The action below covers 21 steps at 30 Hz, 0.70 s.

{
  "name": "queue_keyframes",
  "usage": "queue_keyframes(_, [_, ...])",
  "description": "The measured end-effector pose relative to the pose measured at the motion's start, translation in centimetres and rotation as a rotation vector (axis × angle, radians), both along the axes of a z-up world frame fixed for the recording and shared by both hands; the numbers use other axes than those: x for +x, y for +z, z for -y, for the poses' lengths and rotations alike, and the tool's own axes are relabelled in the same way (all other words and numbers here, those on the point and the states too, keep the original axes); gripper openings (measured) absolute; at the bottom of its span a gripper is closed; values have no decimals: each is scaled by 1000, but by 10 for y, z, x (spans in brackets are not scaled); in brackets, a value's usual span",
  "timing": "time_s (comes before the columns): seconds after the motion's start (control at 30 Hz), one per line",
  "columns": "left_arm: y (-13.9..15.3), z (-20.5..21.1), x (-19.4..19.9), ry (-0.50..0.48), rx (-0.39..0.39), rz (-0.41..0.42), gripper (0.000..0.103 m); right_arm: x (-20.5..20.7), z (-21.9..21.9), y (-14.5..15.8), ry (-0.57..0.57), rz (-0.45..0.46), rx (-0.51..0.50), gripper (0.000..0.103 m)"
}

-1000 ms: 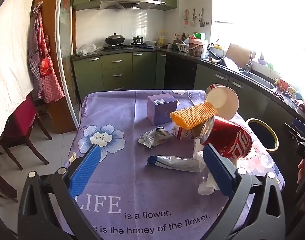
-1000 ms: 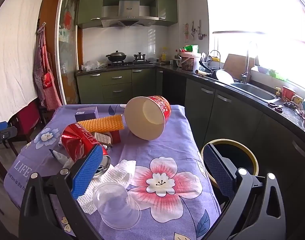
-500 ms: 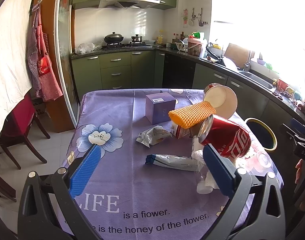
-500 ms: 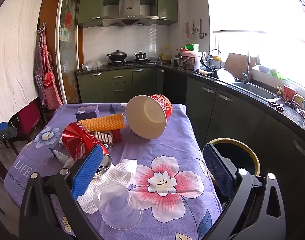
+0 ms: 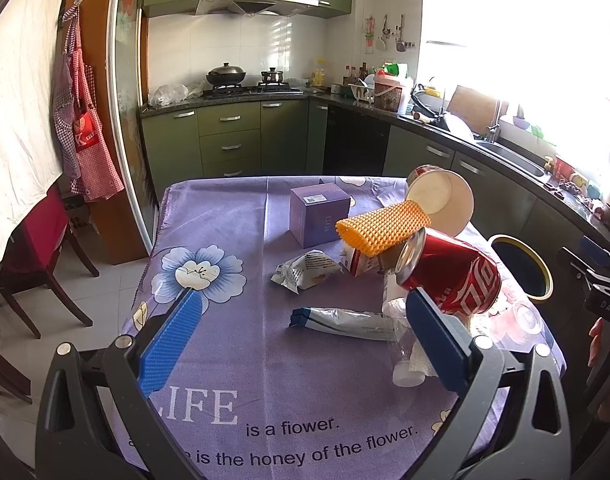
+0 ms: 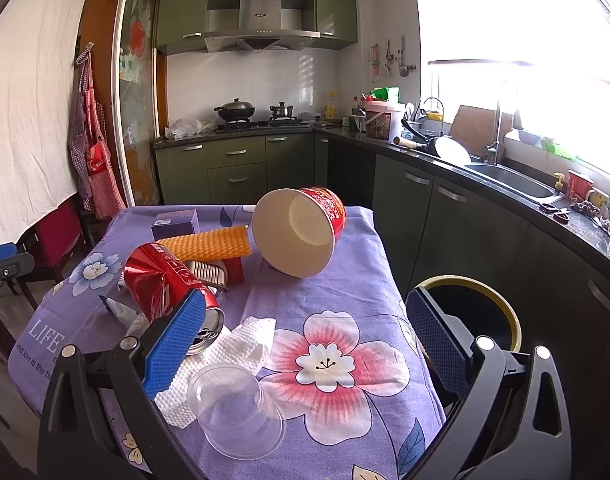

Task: Collect trash

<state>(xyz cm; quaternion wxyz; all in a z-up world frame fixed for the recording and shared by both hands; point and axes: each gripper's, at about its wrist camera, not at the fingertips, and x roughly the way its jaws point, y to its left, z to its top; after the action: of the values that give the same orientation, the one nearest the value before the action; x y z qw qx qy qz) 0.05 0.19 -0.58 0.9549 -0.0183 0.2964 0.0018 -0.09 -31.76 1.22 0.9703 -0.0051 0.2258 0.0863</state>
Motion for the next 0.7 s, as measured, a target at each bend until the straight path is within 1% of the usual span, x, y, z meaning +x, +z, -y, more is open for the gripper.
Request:
queue_keyframes(0.27, [-2,1,1,-3,0,-3,97,0,-1,0,0,-3,-1,99])
queue_keyframes(0.37, [-3,2,0,-5,1,-5,97,1,-4,-6,5,-4,1,99])
queue_keyframes(0.7, [-5,3,1,-8,-2,-11,97,4,-4,-8,3,-9,3,99])
